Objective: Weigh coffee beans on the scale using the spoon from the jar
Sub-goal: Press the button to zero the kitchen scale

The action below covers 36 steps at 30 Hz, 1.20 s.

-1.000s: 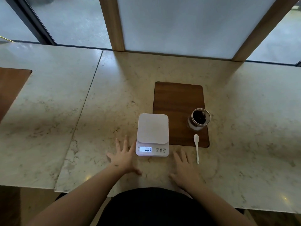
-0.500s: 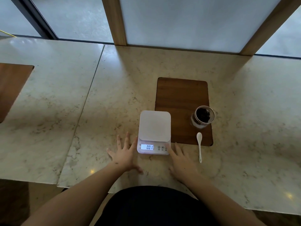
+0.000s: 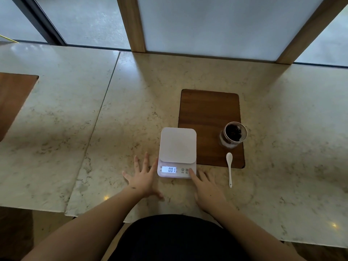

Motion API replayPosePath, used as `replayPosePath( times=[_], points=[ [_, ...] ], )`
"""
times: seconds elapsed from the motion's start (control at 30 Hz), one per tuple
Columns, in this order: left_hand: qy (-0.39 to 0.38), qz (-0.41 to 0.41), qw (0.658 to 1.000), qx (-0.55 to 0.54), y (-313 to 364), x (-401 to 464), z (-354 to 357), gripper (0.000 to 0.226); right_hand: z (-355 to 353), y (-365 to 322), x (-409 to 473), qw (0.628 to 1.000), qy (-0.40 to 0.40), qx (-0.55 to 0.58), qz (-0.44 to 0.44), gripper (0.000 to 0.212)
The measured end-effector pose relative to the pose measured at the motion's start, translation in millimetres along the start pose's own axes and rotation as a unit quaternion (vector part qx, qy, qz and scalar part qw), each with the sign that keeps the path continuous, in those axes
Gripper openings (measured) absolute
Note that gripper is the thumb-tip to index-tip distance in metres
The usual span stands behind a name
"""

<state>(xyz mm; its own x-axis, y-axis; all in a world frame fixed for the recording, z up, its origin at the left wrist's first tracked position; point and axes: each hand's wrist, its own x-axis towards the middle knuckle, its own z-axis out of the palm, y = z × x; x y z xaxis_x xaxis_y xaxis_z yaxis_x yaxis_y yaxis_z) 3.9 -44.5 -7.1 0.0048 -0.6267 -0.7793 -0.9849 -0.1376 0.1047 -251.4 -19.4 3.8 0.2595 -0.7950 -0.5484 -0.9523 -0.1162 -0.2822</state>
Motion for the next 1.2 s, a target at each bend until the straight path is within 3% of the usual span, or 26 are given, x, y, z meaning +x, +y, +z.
replayPosePath(
  times=[0.57,0.77,0.97,1.2],
  points=[
    [-0.007,-0.003,1.0,0.001,2.0,-3.5,-3.3,0.159,-21.2,-12.8,6.3,0.999,-0.037,-0.03,-0.001,0.084],
    [-0.005,0.005,1.0,0.0,2.1,-5.4,-4.0,0.157,-27.6,-15.6,12.8,1.0,-0.027,-0.003,-0.001,0.065],
    [-0.004,0.005,1.0,0.005,4.2,-9.8,-3.1,0.156,2.3,4.7,-25.2,0.999,0.03,0.03,-0.005,0.086],
    [-0.005,0.002,1.0,-0.003,0.3,-3.7,-1.8,0.158,11.3,14.7,-29.6,0.999,0.017,0.039,0.012,0.082]
  ],
)
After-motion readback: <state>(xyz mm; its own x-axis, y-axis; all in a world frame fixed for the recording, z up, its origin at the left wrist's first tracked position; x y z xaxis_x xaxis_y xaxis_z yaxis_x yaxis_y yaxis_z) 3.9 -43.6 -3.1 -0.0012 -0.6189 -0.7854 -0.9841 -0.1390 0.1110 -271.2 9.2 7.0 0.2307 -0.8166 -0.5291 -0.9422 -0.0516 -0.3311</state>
